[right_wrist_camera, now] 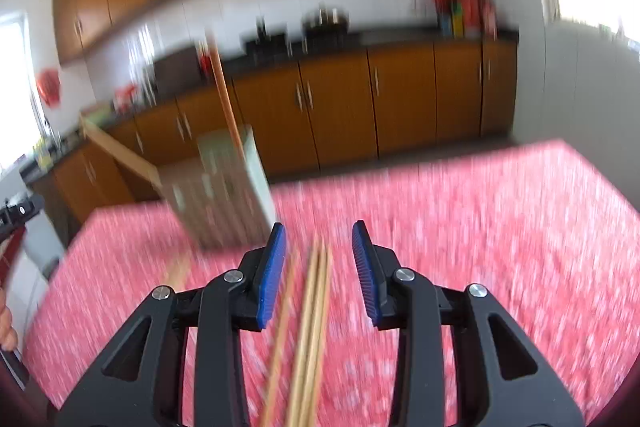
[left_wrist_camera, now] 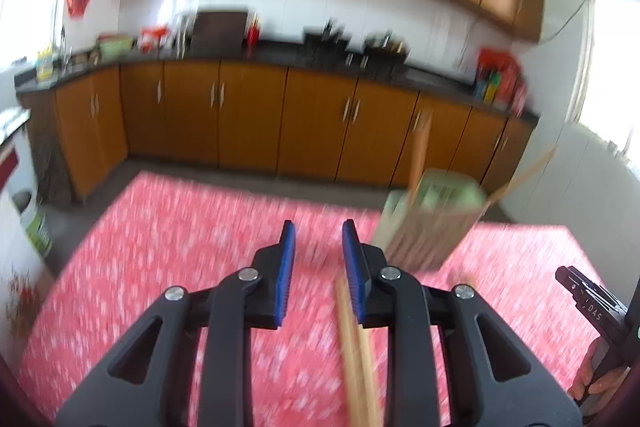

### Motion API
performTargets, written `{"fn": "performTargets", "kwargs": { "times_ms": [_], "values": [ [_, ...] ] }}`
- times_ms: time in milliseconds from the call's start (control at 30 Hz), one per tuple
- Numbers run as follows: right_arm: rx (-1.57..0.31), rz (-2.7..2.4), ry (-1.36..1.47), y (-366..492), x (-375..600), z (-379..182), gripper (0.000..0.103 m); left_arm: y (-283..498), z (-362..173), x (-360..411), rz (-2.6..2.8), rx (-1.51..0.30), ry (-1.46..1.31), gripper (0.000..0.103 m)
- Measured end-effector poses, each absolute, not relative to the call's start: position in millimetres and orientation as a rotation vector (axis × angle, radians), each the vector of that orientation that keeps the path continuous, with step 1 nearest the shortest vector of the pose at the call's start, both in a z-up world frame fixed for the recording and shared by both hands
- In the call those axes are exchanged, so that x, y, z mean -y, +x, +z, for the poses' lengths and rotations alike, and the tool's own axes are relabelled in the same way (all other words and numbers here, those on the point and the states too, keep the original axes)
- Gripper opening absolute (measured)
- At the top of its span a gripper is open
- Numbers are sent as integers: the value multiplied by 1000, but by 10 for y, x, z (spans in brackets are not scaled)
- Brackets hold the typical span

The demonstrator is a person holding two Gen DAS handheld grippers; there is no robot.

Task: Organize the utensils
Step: 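Move both open tools back down to the chopsticks on the table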

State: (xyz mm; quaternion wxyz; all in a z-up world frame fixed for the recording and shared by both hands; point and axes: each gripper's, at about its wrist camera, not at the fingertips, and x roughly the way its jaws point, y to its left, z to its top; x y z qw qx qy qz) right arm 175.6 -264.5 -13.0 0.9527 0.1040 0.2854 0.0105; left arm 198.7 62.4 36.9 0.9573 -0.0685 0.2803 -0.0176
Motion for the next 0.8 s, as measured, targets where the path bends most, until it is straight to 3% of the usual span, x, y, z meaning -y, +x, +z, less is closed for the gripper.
{"fn": "performTargets", "kwargs": {
  "times_ms": [200,800],
  "values": [
    [-792,70,216,1710,2464,-823,22,1876,-270,-713,-7,-724,-155,25],
    [-877,13,95,1777,2328,-1173,18,1761,-688,-427,-78,-813,-101,26]
  ]
}}
